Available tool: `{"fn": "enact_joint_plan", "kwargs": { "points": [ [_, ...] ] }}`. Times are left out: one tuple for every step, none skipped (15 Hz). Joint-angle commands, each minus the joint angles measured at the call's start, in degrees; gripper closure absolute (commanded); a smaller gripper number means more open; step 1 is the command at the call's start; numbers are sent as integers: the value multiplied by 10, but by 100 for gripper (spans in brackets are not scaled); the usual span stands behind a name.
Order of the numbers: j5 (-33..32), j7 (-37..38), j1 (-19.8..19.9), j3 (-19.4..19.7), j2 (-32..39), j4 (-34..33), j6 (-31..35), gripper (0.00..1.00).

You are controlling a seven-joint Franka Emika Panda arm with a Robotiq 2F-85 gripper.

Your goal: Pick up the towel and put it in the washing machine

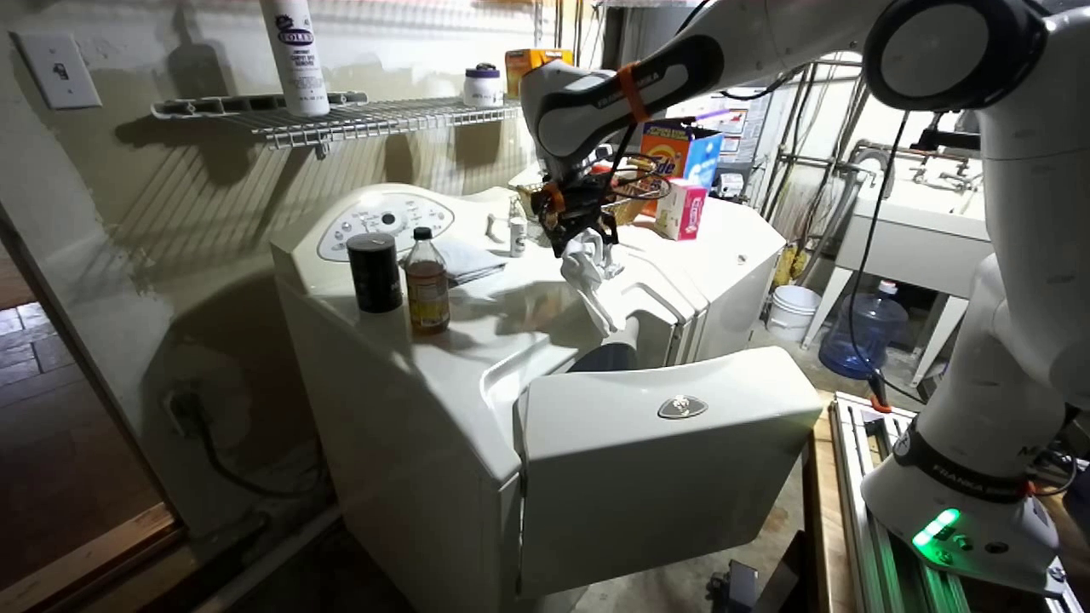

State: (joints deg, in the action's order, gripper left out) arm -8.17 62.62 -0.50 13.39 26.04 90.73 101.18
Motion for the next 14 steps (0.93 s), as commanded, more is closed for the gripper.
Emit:
{"fn": "enact_joint_plan", "kwargs": {
  "points": [
    [2,-7,15,-14,-82,141,99,100],
    [3,-12,18,-15,-94,171,130,100],
    [1,-15,21,-14,-102,201,166,100],
    [7,-24,27,-14,-113,233,201,100],
    [10,-35,31,-14,-121,264,235,100],
    [15,-51,37,-14,-130,297,265,100],
    [15,-69,42,-13,-139,329,291,100],
    [8,-82,46,-9,-146,363,312,100],
    [2,-97,51,-5,-155,397,333,100],
    [-10,-100,54,3,-161,430,351,100],
    [0,-79,46,-4,-116,348,306,100],
    [-1,-87,50,0,-122,378,324,100],
    [-2,-92,53,2,-127,399,336,100],
    [-2,-94,55,2,-133,410,341,100]
  ]
}}
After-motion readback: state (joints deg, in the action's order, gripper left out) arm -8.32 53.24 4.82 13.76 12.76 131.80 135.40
